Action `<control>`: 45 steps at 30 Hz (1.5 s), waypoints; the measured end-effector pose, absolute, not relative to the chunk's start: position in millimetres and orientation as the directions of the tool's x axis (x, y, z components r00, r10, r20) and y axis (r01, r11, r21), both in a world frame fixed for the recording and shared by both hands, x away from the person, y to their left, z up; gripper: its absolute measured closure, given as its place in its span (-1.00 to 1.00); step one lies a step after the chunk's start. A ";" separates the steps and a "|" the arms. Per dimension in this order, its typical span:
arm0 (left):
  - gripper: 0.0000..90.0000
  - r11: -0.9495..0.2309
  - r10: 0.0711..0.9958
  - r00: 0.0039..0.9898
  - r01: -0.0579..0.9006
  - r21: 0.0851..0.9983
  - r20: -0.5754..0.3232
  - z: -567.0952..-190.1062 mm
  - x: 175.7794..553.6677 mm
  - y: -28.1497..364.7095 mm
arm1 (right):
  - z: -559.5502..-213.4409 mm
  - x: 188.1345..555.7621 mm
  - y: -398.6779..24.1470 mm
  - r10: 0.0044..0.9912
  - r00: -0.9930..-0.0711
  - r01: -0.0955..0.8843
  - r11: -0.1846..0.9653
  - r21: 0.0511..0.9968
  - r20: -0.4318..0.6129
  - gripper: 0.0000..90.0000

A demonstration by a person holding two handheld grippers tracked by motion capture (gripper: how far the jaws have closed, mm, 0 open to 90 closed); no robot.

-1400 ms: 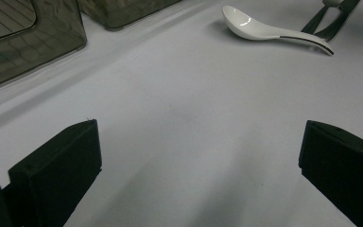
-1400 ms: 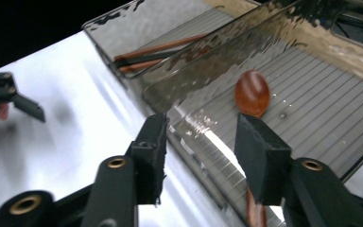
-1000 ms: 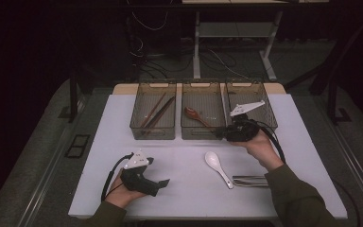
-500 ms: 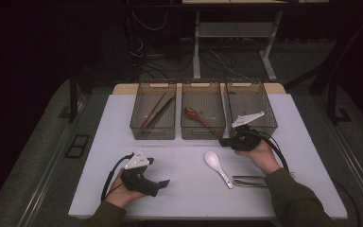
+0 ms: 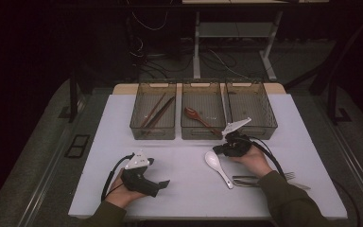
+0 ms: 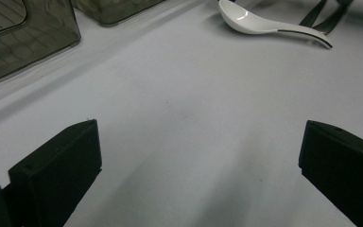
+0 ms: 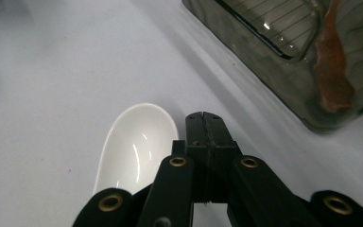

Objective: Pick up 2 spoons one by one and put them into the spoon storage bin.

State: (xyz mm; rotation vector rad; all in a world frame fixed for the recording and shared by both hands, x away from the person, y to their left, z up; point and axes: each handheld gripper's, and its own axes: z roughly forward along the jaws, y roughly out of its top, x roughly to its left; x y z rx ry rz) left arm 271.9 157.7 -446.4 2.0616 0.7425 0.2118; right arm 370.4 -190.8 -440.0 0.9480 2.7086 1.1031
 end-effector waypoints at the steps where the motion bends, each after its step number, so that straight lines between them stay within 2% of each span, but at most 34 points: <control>1: -1.00 -0.409 0.580 0.805 0.424 0.808 -0.129 -446.4 271.9 157.6 | -440.6 370.4 -190.1 0.565 -0.809 0.518 0.556 0.650 0.161 0.99; 35: -1.00 -0.413 0.576 0.807 0.424 0.806 -0.129 -446.3 271.2 156.0 | -444.9 364.0 -164.5 0.498 -0.853 0.465 0.590 0.660 0.156 0.99; 45: -1.00 -0.414 0.575 0.808 0.422 0.806 -0.128 -446.0 271.1 156.2 | -442.0 366.0 -168.2 0.510 -0.846 0.471 0.575 0.669 0.158 0.94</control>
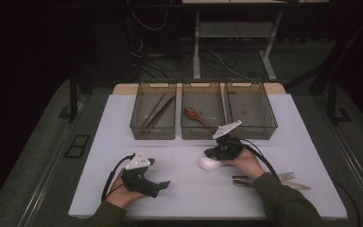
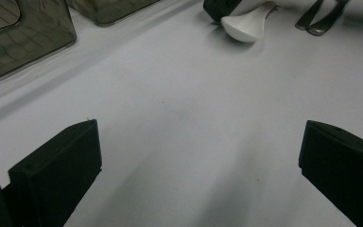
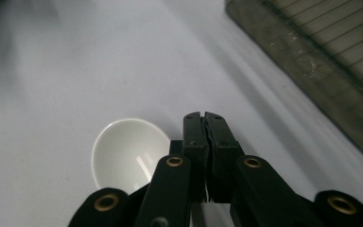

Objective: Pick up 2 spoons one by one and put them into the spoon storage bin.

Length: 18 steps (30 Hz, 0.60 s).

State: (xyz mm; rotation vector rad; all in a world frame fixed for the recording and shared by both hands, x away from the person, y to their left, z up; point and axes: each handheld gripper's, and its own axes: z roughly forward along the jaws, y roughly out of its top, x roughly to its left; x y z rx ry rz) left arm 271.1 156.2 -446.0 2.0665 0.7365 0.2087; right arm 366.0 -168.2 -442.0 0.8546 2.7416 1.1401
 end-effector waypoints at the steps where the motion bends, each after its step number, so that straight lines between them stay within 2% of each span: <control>1: -1.00 -0.413 0.575 0.808 0.423 0.806 -0.129 -446.1 271.2 156.2 | -439.9 367.1 -171.2 0.515 -0.842 0.474 0.565 0.675 0.160 0.93; 5: -1.00 -0.417 0.572 0.810 0.421 0.805 -0.127 -446.2 271.1 155.9 | -434.3 368.5 -180.9 0.527 -0.831 0.489 0.541 0.685 0.177 0.78; 7: -1.00 -0.415 0.574 0.809 0.421 0.807 -0.127 -445.9 271.0 156.1 | -432.9 367.9 -184.0 0.526 -0.827 0.498 0.527 0.689 0.196 0.59; 11: -1.00 -0.413 0.575 0.808 0.422 0.807 -0.128 -445.7 271.1 156.4 | -431.9 362.7 -187.0 0.507 -0.830 0.510 0.519 0.686 0.233 0.35; 18: -1.00 -0.414 0.574 0.809 0.422 0.807 -0.128 -445.9 271.0 155.7 | -433.7 347.0 -187.4 0.477 -0.851 0.484 0.550 0.680 0.220 0.21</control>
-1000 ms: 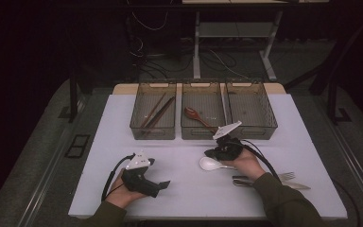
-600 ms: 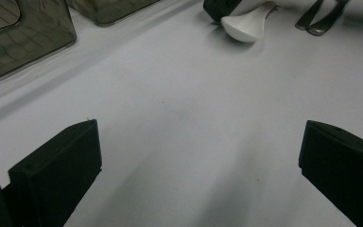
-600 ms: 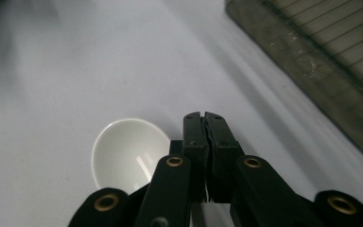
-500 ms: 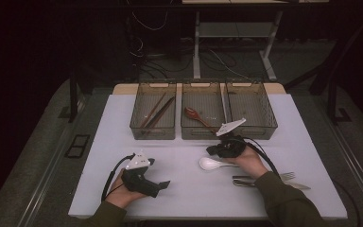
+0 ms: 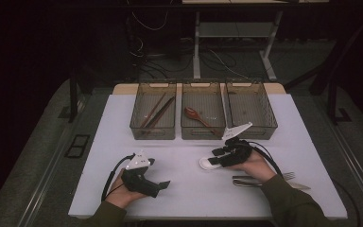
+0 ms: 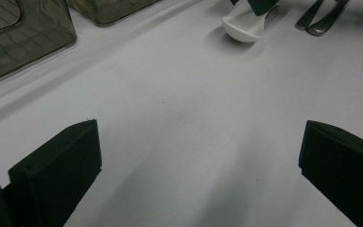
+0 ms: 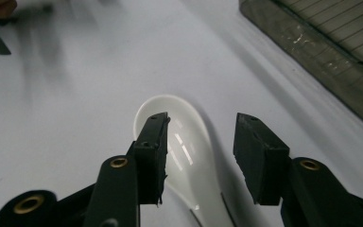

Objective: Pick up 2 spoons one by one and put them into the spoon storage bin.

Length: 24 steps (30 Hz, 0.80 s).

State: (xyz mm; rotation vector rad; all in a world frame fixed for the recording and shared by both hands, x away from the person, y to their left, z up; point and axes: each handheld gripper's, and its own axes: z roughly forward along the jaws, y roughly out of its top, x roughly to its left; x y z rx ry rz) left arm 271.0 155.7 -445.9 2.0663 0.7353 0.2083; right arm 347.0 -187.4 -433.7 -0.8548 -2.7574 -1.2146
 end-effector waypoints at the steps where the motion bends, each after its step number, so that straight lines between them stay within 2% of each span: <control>1: -1.00 -0.415 0.573 0.809 0.421 0.806 -0.127 -445.9 271.0 155.6 | -434.3 346.1 -187.3 0.476 -0.851 0.484 0.551 0.680 0.220 0.20; 14: -1.00 -0.420 0.570 0.811 0.421 0.804 -0.128 -446.5 271.0 155.0 | -441.3 343.6 -179.2 0.445 -0.872 0.455 0.588 0.668 0.202 0.08; 19: -1.00 -0.419 0.571 0.811 0.422 0.804 -0.129 -446.6 270.9 154.7 | -443.3 341.5 -175.6 0.434 -0.882 0.439 0.613 0.657 0.184 0.08; 24: -1.00 -0.418 0.571 0.810 0.424 0.803 -0.131 -446.9 270.9 154.6 | -442.7 338.8 -173.2 0.404 -0.902 0.400 0.645 0.650 0.154 0.17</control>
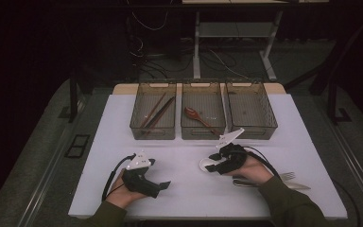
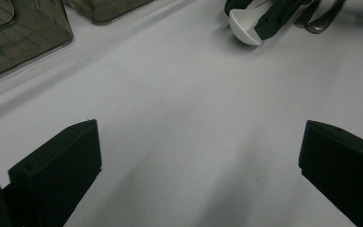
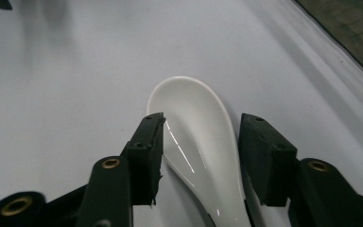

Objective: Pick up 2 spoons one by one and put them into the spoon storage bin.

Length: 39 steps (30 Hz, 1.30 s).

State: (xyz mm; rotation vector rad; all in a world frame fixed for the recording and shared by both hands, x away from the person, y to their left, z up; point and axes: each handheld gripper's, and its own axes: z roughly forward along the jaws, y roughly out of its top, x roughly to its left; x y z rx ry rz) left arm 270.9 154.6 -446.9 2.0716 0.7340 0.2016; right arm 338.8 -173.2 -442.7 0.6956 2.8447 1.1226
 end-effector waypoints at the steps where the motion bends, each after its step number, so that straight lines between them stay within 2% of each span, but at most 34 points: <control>1: -1.00 -0.418 0.571 0.811 0.424 0.804 -0.131 -446.8 270.8 154.6 | -442.4 337.7 -172.4 0.393 -0.907 0.391 0.652 0.650 0.152 0.19; 6: -1.00 -0.419 0.570 0.811 0.423 0.803 -0.130 -446.8 270.8 154.5 | -441.6 336.0 -171.3 0.355 -0.931 0.325 0.697 0.639 0.086 0.35; 22: -1.00 -0.425 0.565 0.815 0.420 0.802 -0.127 -447.3 271.0 154.1 | -440.3 334.0 -171.2 0.282 -0.955 0.273 0.728 0.629 0.088 0.67; 33: -1.00 -0.428 0.563 0.817 0.418 0.801 -0.126 -447.4 271.2 154.8 | -440.8 334.0 -169.9 0.267 -0.957 0.278 0.739 0.614 0.112 0.73; 39: -1.00 -0.421 0.562 0.817 0.416 0.806 -0.127 -447.5 271.4 155.3 | -435.4 337.0 -172.6 0.285 -0.953 0.280 0.717 0.638 0.099 0.74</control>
